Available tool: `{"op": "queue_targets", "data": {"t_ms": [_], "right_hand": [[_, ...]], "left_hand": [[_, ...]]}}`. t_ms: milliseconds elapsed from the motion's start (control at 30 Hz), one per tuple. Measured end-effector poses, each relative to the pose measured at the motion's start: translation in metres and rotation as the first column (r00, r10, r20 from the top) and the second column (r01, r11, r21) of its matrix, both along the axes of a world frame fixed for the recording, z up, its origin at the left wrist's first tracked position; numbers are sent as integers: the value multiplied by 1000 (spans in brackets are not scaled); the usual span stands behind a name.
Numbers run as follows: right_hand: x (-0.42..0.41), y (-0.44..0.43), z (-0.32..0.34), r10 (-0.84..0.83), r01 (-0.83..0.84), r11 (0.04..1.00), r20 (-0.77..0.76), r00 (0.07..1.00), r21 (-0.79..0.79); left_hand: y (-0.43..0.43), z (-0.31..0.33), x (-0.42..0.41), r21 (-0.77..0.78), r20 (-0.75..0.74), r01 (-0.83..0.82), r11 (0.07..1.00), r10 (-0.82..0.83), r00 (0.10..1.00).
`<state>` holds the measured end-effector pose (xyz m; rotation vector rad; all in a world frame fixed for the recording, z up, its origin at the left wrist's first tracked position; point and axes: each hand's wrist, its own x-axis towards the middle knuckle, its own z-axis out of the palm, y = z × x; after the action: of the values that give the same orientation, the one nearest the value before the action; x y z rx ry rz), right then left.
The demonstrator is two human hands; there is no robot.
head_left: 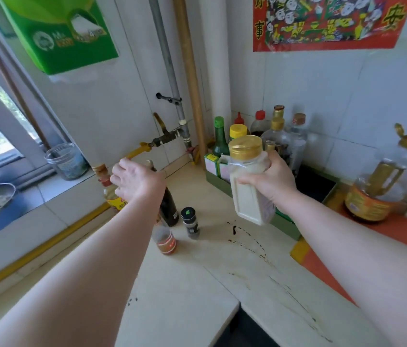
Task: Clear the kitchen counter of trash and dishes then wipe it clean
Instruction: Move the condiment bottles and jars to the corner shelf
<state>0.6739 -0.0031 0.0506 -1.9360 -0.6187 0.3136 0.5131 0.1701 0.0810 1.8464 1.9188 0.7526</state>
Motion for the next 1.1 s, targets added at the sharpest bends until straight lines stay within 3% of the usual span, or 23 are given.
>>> {"op": "queue_targets", "data": {"t_ms": [133,267,400,600,667,800,967,1100], "right_hand": [[-13,16,-9,85,-84,996,-37,996,29],[-22,30,-15,110,-110,994,-43,993,12],[-27,35,-18,111,-112,994,-50,993,-15],[-29,37,-19,54,-56,998,-87,995,-18],[-29,37,-15,42,-42,999,-86,995,2],[-32,35,-2,16,-10,997,-83,996,71],[-23,17,21,-50,63,983,-80,996,171],[0,-9,29,-142,152,971,-64,988,185]], "left_hand": [[16,-18,-18,-135,-139,50,990,-69,988],[11,-29,-21,-476,-111,218,852,-304,946],[10,-28,-25,-465,-289,318,826,-481,828],[9,-27,-33,-379,-573,389,840,-543,614],[8,-10,-29,-399,-597,402,824,-566,568],[7,36,-13,-435,-441,462,773,-630,638],[-10,59,21,-316,-123,587,745,-646,753],[-33,51,52,-257,151,693,674,-680,717]]}}
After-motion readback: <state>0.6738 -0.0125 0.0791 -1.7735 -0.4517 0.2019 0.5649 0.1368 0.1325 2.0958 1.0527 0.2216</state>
